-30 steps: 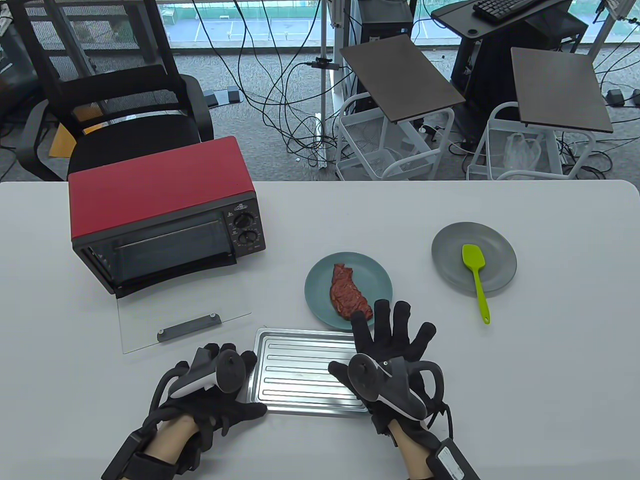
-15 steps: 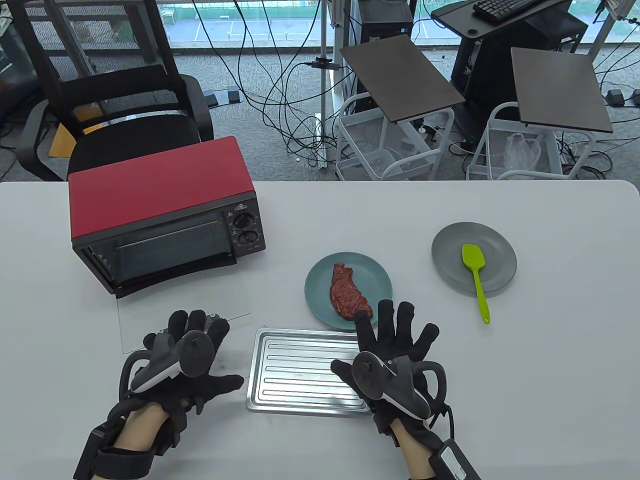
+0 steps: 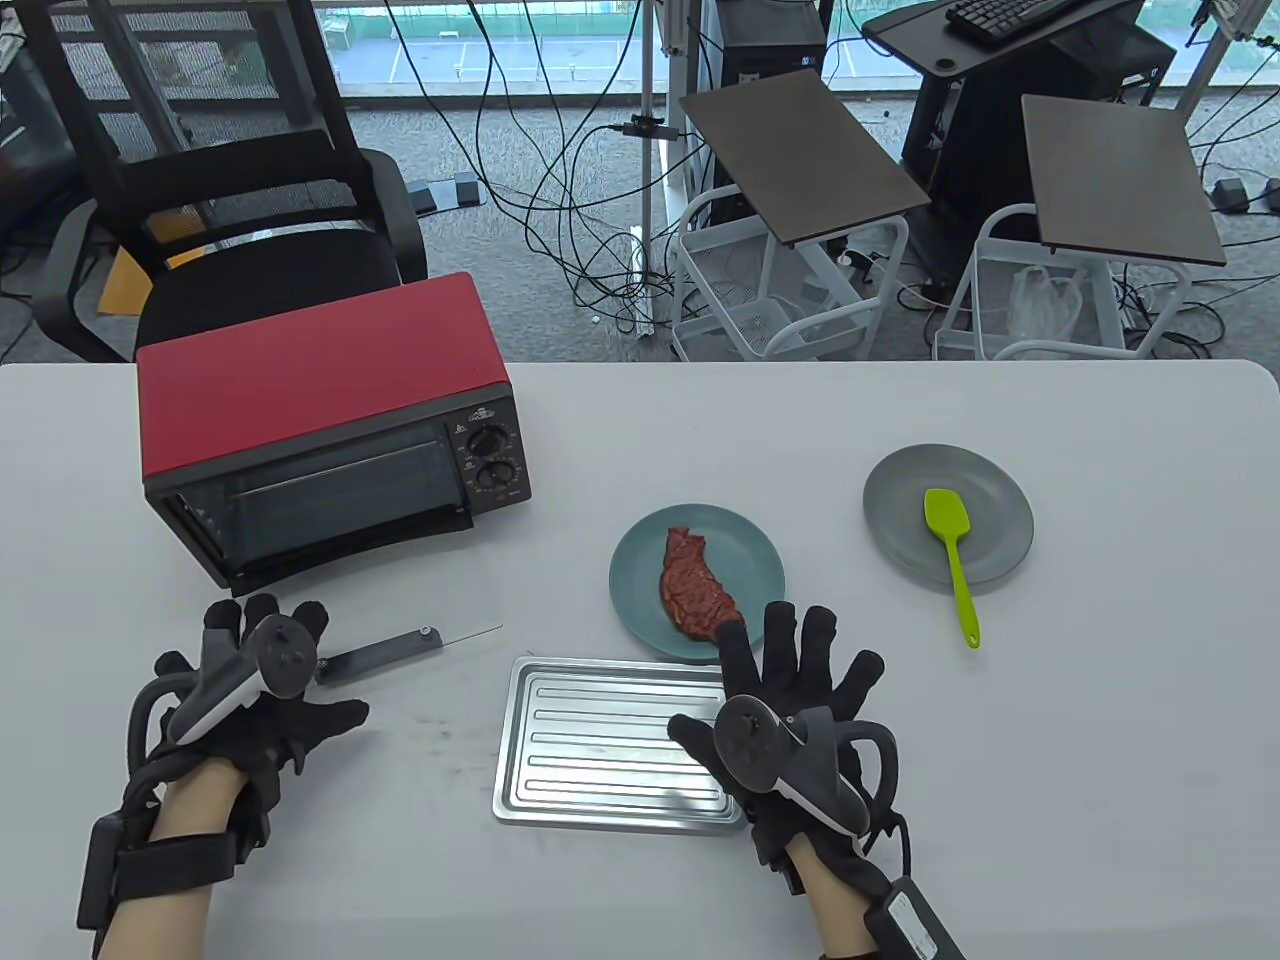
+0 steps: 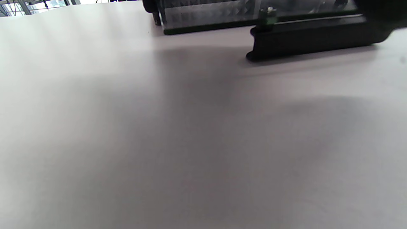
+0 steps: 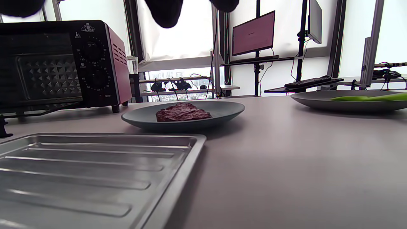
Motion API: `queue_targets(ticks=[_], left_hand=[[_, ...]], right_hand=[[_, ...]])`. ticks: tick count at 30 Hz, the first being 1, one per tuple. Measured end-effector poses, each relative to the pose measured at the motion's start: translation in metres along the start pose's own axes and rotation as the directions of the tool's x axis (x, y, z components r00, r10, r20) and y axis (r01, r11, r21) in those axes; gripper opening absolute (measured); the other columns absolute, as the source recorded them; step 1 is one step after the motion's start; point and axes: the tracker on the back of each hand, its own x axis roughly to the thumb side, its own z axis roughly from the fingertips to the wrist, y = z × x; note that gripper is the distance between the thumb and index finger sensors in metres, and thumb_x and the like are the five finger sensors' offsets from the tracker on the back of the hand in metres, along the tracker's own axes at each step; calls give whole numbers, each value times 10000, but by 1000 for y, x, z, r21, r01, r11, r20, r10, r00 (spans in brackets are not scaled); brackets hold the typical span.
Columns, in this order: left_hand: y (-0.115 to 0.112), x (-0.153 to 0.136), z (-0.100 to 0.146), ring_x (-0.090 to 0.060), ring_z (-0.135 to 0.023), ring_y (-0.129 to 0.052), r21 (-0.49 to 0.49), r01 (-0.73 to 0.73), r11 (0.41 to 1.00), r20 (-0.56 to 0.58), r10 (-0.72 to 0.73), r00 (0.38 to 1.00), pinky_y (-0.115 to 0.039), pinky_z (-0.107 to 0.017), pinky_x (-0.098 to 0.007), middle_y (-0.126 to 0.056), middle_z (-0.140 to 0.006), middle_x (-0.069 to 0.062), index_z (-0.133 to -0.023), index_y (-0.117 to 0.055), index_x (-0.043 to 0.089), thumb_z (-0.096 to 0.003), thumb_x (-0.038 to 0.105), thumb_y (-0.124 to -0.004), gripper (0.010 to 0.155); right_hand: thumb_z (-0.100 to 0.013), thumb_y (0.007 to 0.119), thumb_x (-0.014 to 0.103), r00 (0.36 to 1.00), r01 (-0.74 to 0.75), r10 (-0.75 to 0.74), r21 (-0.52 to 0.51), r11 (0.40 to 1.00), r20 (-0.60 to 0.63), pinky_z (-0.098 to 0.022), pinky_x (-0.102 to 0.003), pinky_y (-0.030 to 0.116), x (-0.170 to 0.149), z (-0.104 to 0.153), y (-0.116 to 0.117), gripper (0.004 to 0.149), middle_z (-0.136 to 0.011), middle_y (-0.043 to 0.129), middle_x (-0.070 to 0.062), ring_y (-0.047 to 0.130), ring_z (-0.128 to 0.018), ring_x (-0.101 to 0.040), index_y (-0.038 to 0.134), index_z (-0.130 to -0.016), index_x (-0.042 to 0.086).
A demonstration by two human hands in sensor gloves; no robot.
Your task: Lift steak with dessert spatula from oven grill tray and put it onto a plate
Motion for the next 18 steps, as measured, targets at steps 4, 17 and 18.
queue_targets(ticks=[4,17,18], left_hand=[[-4,-12,-10,-367,-1139,34,-16,-59,998,-27,59,998,-231,-745,-785,39,-1179,20,-1053,-50,477,-338,862,-718,1051],[-18,-22,-28,-334,-1146,10,-55,-67,996,-68,63,996,-250,-762,-764,35,-1159,49,-1028,-71,499,-456,713,-731,899],[-18,-21,-28,-332,-1146,10,-57,-69,996,-68,65,996,-249,-764,-763,38,-1158,49,-1027,-71,499,-466,703,-727,887]], right_hand=[[-433,537,797,1000,-1,1,11,1000,-2,-632,-856,192,0,0,0,961,-1198,183,-237,79,-1051,-551,333,-1172,217],[-436,545,790,1000,3,-2,41,999,-21,-635,-854,198,-2,-2,2,952,-1198,188,-232,87,-1052,-550,340,-1169,219],[-437,547,789,1000,7,-6,44,999,-21,-635,-855,197,-2,-3,2,951,-1198,188,-231,88,-1052,-551,340,-1169,217]])
